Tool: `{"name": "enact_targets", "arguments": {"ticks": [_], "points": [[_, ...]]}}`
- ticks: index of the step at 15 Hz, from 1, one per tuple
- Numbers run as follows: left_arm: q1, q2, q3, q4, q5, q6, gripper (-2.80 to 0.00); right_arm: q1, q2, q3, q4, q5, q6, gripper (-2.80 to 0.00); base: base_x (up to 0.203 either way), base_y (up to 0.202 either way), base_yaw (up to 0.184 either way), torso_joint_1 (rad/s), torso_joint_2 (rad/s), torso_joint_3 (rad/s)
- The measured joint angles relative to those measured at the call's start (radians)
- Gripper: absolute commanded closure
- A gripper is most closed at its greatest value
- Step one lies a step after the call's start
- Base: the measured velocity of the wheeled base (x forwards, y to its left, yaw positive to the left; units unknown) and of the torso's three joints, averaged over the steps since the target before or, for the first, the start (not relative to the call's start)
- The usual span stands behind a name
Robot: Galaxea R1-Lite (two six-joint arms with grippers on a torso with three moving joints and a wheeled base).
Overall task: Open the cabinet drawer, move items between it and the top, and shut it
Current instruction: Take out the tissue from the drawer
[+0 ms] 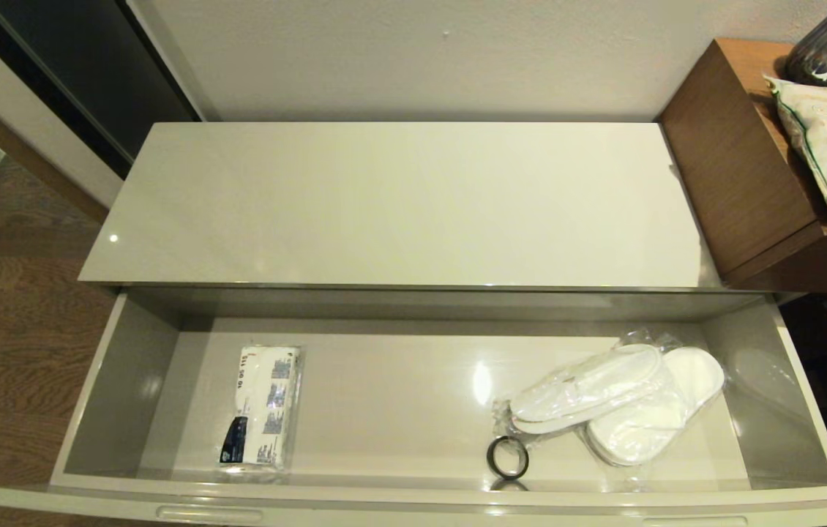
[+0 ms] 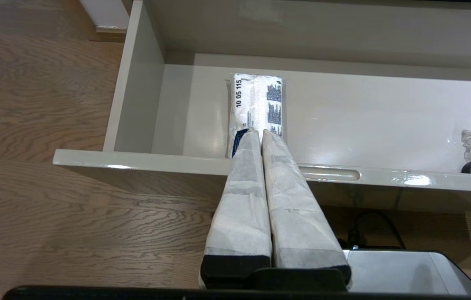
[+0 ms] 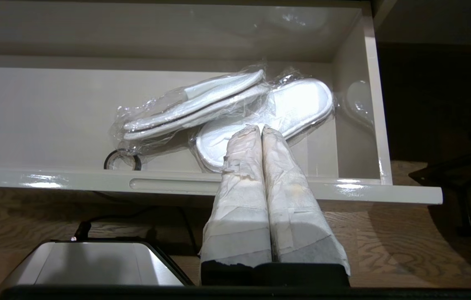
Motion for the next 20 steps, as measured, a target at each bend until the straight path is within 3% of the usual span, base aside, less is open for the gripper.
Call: {"name": "enact_targets", "arguments": {"ticks": [13,17,20], "points": [[0.0,0.0,0.0,0.001,0.0,-0.001,0.0,0.0,0.001,0.0,0.0,0.0,0.009,0.0,0.0,0.0,0.0,0.0,0.0,0.0],[0.001,0.0,0.0,0.001,0.0,0.025,0.0,0.0,0.001,0.0,0.0,0.0,0.008,0.0,0.0,0.0,0.0,0.0,0.0,0.0],[0.001,0.033,-0.083,0.029,-0.005,0.053,0.0,0.0,0.001,0.0,0.0,0.0,0.009,0.0,0.0,0.0,0.0,0.0,0.0,0.0]]}}
